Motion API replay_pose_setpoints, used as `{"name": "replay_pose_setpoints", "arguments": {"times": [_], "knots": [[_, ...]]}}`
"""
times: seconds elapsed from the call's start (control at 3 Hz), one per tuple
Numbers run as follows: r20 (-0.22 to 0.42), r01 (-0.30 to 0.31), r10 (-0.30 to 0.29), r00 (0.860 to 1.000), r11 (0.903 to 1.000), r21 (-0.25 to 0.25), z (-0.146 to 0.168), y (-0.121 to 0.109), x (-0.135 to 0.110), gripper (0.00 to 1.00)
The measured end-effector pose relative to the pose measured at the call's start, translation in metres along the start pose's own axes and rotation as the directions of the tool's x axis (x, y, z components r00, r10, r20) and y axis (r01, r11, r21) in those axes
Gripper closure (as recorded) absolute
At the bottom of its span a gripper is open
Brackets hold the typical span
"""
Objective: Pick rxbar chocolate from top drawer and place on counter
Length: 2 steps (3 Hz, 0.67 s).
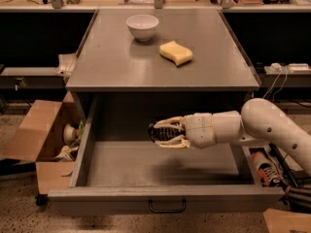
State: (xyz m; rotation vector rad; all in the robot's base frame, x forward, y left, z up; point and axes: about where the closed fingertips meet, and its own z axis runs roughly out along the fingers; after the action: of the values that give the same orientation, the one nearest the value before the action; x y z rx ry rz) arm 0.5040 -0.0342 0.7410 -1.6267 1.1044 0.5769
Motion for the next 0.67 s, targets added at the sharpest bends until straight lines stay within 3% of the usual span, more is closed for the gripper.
{"name": "replay_pose_setpoints", "arguments": {"times": [0.33,0.67], "knots": [[0.003,0.017,-0.017,1.0,0.9995,0.028,-0.009,-0.01,-0.01,1.0],[-0.008,0.059,-0.059,0.998,0.9938,0.094,-0.038,-0.04,-0.037,1.0]]}}
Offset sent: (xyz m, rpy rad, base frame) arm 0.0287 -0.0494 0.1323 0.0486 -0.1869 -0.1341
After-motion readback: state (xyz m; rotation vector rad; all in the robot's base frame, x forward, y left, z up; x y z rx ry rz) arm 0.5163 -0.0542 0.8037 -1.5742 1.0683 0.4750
